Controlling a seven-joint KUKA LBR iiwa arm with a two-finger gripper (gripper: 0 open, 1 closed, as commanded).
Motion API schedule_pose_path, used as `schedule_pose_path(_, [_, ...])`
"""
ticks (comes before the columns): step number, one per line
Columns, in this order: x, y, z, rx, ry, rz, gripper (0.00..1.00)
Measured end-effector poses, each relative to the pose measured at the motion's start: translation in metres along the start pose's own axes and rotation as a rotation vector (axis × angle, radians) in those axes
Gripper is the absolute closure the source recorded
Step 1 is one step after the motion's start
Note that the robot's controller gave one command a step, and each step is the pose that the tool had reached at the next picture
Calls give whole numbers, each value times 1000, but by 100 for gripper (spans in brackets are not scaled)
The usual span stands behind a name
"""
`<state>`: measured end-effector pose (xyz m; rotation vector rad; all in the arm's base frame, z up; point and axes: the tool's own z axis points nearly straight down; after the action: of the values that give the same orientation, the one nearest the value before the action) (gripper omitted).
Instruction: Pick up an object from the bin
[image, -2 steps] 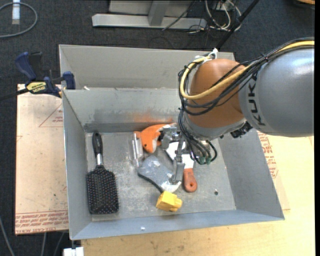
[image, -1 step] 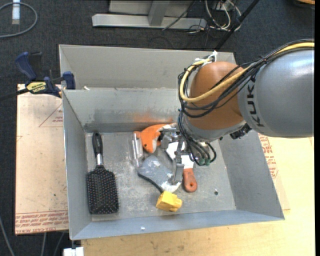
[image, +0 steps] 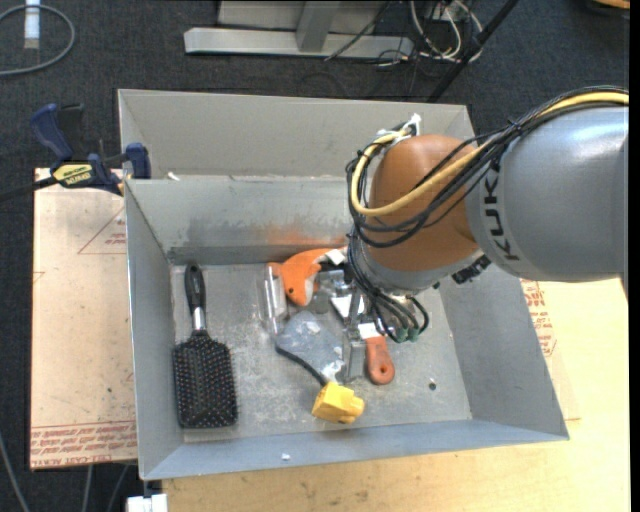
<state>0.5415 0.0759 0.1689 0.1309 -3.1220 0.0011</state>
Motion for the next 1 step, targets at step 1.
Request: schedule_pose_path(1, [3, -5, -31, -2, -34, -19, 0])
